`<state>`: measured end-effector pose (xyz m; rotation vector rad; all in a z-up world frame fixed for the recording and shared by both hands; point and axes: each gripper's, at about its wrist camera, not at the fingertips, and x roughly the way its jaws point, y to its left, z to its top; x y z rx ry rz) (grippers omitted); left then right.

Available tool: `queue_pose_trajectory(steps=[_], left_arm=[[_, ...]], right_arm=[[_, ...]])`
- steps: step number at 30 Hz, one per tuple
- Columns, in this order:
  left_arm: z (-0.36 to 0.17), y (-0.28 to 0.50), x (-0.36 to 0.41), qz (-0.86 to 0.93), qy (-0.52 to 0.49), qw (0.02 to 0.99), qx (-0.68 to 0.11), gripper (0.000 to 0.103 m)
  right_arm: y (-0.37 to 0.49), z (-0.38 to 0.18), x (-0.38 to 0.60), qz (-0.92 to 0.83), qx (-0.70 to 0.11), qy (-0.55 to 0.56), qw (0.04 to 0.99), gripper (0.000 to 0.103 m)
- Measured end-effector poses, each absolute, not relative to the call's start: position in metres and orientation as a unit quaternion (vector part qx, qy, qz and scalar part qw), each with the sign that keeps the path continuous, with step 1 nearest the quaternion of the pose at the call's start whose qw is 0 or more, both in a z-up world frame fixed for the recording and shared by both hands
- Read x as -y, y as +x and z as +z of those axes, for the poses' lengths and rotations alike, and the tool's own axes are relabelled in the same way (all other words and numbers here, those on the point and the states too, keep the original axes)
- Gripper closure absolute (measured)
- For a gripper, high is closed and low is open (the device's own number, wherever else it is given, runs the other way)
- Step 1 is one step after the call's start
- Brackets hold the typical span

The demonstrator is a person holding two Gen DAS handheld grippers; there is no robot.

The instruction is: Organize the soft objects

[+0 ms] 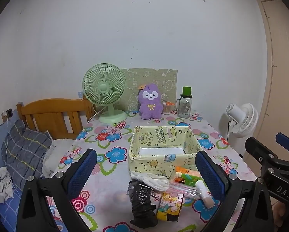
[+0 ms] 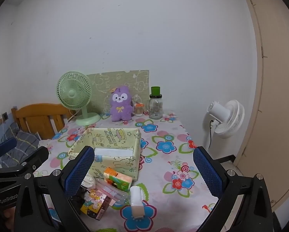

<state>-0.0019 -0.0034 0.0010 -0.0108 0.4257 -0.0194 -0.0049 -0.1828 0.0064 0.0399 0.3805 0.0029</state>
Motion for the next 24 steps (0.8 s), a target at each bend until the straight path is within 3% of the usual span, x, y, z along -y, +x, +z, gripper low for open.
queue_pose_trajectory(steps=[24], left_arm=[[-0.0035, 0.0007, 0.0062, -0.007, 0.003, 0.976, -0.217, 0.002]], right_arm=[[-0.0044, 0.0039, 0.1841, 0.000, -0.190, 0.024, 0.981, 0.000]])
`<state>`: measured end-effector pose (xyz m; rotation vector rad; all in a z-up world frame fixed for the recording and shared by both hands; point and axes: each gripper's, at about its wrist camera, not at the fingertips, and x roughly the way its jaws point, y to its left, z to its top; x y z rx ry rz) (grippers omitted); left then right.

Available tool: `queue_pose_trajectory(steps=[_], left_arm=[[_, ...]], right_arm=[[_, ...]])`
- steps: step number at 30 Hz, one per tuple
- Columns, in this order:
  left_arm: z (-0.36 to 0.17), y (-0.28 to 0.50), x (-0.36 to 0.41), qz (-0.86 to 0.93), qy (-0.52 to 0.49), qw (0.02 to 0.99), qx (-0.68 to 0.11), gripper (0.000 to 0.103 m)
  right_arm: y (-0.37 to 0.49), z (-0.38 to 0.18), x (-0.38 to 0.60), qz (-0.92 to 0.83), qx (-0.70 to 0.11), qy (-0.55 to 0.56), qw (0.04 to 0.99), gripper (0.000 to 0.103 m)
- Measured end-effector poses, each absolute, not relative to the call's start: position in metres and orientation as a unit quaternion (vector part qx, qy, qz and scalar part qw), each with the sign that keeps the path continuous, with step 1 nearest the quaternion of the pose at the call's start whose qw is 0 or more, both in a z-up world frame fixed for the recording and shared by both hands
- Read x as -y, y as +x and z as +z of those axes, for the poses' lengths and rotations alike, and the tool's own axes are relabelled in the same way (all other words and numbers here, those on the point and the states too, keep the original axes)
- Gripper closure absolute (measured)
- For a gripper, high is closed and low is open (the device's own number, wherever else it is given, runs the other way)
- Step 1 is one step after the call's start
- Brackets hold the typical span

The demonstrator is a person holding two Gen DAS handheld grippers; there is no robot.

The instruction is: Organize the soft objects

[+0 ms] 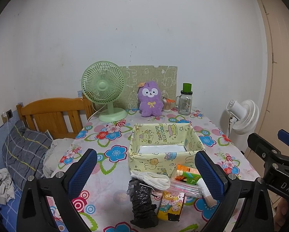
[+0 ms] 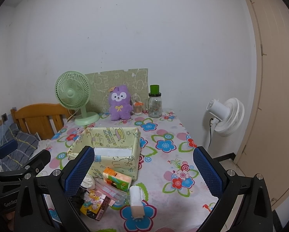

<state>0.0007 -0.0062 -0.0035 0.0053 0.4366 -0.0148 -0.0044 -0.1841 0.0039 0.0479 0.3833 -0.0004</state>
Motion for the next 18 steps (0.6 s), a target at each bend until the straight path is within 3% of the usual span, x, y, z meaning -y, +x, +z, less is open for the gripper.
queue_pose_trajectory(steps=[18], left_arm=[[-0.0039, 0.0030, 0.0066, -0.008, 0.005, 0.976, -0.217, 0.003]], right_arm=[[-0.0032, 0.0031, 0.1831, 0.000, -0.190, 0.024, 0.982, 0.000]])
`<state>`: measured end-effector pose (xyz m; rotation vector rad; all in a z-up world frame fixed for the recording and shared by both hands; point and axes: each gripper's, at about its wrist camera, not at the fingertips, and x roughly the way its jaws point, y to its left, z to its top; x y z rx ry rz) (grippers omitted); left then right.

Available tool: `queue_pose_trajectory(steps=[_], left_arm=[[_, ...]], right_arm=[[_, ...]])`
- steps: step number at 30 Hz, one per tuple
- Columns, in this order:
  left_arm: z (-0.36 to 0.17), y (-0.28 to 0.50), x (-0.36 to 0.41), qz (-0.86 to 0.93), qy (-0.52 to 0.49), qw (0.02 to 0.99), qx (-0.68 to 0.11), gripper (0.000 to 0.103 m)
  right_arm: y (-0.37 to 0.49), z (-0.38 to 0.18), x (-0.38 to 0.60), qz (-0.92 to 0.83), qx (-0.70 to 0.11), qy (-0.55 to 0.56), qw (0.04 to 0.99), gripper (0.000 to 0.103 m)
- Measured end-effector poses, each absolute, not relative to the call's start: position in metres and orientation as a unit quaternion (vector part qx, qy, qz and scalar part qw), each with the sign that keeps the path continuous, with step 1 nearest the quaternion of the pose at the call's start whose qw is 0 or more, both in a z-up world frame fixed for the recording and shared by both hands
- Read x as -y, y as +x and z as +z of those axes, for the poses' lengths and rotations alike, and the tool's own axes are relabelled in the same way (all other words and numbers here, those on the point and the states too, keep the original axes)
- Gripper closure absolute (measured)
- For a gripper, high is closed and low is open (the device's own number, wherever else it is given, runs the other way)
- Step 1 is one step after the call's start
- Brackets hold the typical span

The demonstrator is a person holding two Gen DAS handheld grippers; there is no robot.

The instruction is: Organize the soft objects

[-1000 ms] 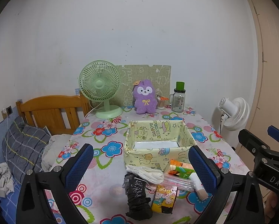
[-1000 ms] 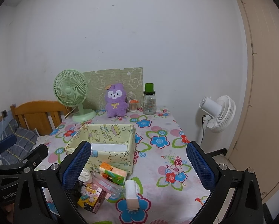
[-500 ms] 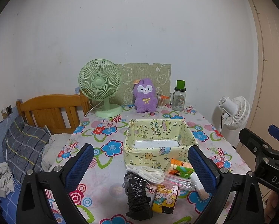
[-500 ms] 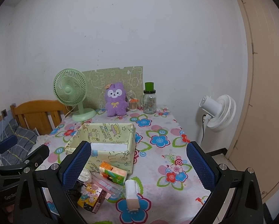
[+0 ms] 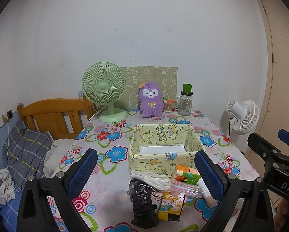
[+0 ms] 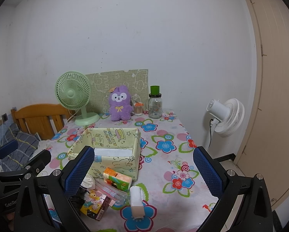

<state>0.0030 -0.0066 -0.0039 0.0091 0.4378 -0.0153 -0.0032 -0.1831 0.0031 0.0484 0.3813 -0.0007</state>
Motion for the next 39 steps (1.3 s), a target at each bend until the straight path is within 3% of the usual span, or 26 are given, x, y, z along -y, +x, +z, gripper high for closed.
queue_pose_trajectory(steps=[39], left_arm=[[-0.0111, 0.0084, 0.0083, -0.008, 0.007, 0.974, -0.227, 0.009]], right_arm=[[0.0020, -0.0042, 0.1823, 0.008, -0.203, 0.030, 0.979, 0.000]])
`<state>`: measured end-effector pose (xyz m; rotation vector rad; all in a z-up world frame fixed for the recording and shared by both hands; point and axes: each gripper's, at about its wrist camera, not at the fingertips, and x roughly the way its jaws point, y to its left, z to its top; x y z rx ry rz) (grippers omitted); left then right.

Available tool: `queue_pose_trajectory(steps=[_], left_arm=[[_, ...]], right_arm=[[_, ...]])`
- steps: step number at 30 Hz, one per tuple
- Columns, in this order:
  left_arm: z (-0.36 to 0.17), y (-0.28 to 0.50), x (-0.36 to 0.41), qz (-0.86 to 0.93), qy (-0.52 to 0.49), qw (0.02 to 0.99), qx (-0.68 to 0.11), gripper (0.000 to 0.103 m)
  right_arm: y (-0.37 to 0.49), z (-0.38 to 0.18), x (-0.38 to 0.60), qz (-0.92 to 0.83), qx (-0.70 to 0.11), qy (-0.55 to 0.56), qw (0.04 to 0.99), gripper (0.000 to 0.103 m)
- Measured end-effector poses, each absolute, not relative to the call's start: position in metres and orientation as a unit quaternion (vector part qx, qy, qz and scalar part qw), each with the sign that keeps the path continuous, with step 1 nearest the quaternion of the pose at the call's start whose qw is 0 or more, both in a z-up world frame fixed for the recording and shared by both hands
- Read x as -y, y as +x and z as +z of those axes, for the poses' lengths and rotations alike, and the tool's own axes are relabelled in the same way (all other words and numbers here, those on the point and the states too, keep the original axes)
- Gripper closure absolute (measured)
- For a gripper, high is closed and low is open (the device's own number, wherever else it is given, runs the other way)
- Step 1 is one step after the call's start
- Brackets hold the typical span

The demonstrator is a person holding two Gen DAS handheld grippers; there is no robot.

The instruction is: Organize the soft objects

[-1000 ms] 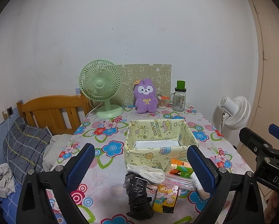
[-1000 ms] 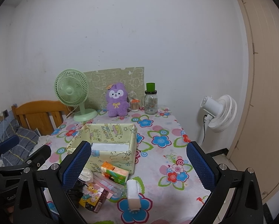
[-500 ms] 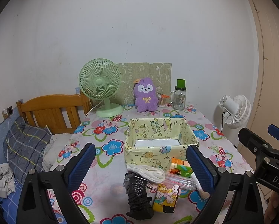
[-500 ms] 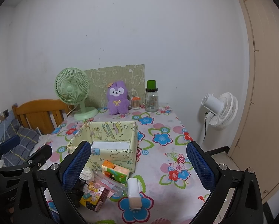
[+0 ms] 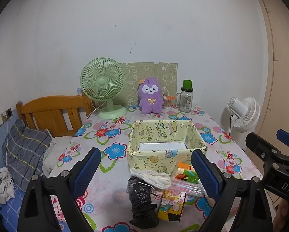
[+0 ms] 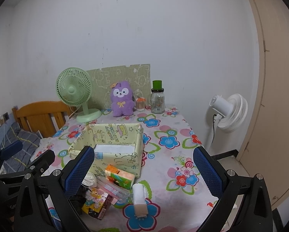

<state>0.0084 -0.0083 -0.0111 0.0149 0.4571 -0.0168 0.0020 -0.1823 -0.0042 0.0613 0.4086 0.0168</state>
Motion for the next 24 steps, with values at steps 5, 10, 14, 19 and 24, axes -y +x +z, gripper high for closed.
queue_pose_trajectory(steps=[5, 10, 14, 19, 24], left_arm=[[-0.012, 0.013, 0.009, -0.009, 0.008, 0.973, -0.230, 0.009], [-0.019, 0.022, 0.009, -0.012, 0.005, 0.971, -0.241, 0.010], [-0.028, 0.029, 0.009, -0.016, 0.002, 0.968, -0.252, 0.011], [-0.044, 0.036, 0.010, -0.021, 0.000, 0.963, -0.267, 0.011], [-0.062, 0.041, 0.009, -0.020, 0.001, 0.959, -0.282, 0.013]], right_arm=[[0.006, -0.007, 0.182, 0.009, -0.203, 0.033, 0.979, 0.000], [0.013, -0.012, 0.181, 0.009, -0.214, 0.035, 0.976, 0.000], [0.019, -0.017, 0.180, 0.012, -0.217, 0.036, 0.975, 0.000], [0.023, -0.027, 0.175, 0.022, -0.220, 0.032, 0.975, 0.000], [0.030, -0.041, 0.169, 0.027, -0.226, 0.029, 0.973, 0.000]])
